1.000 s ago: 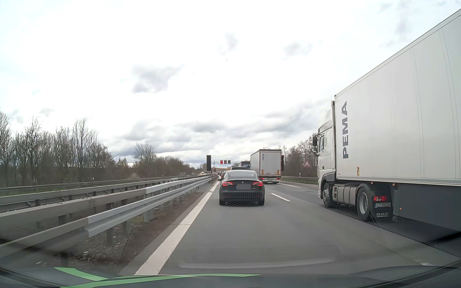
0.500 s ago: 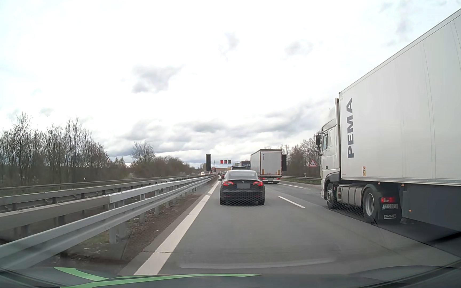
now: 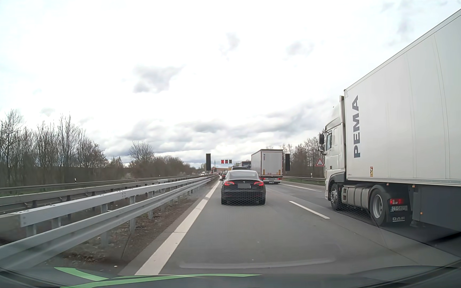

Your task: Follow the waypoints while adhering to traffic rules and regulations

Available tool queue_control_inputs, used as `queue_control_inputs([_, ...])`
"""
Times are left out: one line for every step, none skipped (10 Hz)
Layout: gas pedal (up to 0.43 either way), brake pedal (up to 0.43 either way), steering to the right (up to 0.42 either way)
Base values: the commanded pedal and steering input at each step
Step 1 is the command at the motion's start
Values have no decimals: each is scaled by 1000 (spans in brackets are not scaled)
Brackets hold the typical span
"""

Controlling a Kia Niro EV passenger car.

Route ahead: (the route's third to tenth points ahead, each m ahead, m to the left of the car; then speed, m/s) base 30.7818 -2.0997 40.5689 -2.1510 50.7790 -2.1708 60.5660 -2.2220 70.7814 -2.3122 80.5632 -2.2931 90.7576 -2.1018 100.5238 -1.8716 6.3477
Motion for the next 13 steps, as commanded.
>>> queue_control_inputs([118, 0, -6])
queue_control_inputs([118, 0, -6])
queue_control_inputs([118, 0, -6])
queue_control_inputs([118, 0, -6])
queue_control_inputs([118, 0, -5])
queue_control_inputs([118, 0, -6])
queue_control_inputs([118, 0, -6])
queue_control_inputs([118, 0, -5])
queue_control_inputs([118, 0, -5])
queue_control_inputs([118, 0, -5])
queue_control_inputs([110, 0, -5])
queue_control_inputs([110, 0, -5])
queue_control_inputs([110, 0, -5])
